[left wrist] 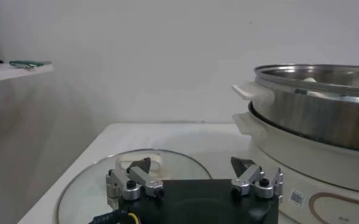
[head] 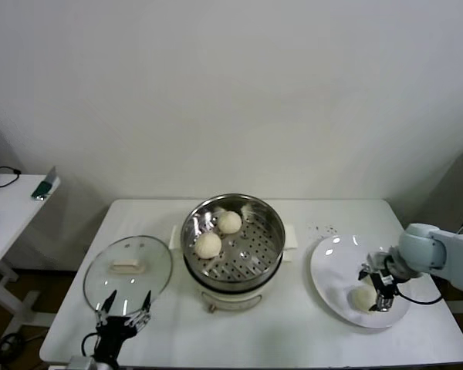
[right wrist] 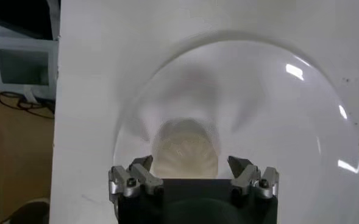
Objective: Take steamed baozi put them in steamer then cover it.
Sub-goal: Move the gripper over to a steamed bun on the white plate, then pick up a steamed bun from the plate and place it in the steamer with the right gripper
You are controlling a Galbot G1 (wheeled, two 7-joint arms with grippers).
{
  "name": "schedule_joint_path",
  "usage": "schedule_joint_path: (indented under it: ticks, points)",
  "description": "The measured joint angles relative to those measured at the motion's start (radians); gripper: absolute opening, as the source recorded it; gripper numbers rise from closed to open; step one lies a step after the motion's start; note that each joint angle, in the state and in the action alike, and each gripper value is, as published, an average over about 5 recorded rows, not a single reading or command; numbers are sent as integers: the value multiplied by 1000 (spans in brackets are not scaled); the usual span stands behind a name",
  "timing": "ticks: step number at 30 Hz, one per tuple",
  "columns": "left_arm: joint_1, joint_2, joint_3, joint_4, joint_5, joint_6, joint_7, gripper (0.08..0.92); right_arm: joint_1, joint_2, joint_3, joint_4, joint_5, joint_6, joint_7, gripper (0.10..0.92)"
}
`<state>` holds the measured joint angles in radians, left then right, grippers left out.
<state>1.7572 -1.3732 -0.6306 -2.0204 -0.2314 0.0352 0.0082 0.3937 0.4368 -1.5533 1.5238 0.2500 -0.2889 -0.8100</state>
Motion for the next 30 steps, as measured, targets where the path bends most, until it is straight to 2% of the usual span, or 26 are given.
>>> schedule_joint_path:
  ticks: [3,11,20,30]
  points:
    - [-2,0,1,2,1,0,0,823,-31,0,23,-9,-13,-4,1,794]
    - [-5,0,1,4,2,1,-1,823,-72,3,67,-25,-35,-7,2,615]
    - [-8,0,1,4,9,4,-2,823,7,23,41,-23,-69,53,-36,601]
    - [-16,-5,11,13,27,6,-1,823,404,179,-97,-38,-29,319,-137,600]
